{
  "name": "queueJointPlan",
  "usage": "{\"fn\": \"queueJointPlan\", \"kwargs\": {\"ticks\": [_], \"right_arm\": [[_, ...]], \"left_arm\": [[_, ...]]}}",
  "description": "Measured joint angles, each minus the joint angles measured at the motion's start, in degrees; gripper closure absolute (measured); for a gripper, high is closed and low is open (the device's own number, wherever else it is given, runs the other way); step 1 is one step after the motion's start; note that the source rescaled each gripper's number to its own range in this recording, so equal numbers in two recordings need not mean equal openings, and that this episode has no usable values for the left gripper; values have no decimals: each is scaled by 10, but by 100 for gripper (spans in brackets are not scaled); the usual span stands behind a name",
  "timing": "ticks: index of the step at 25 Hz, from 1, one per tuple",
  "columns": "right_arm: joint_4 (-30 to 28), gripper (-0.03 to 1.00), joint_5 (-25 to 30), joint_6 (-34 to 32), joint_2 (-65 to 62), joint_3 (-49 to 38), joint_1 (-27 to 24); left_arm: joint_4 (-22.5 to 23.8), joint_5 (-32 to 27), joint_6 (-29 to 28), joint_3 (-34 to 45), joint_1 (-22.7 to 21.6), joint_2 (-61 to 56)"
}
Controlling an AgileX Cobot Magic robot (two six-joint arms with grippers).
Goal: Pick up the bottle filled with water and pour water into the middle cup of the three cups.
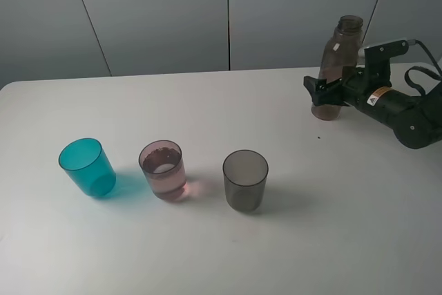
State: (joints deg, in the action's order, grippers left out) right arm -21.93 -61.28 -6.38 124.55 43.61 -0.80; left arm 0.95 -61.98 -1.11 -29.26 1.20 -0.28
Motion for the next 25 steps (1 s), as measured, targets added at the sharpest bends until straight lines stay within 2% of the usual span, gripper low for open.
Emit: {"fn": "queueJointPlan", "kwargs": {"ticks": [7, 12, 14, 17, 20, 25], "right_arm": [[10, -3, 12, 10, -77, -101, 0], [59, -3, 24, 15, -166, -205, 0], [75, -3, 47, 15, -223, -228, 0], [77, -3, 150, 4, -328, -232, 0], [77, -3, 291, -16, -446, -211, 0], [77, -3, 556, -32, -634, -132, 0]], "left_arm": [[0, 0, 0, 0, 0, 0], [0, 0, 0, 0, 0, 0], [0, 0, 0, 0, 0, 0], [0, 0, 0, 0, 0, 0], [0, 0, 0, 0, 0, 0], [0, 0, 0, 0, 0, 0]]}}
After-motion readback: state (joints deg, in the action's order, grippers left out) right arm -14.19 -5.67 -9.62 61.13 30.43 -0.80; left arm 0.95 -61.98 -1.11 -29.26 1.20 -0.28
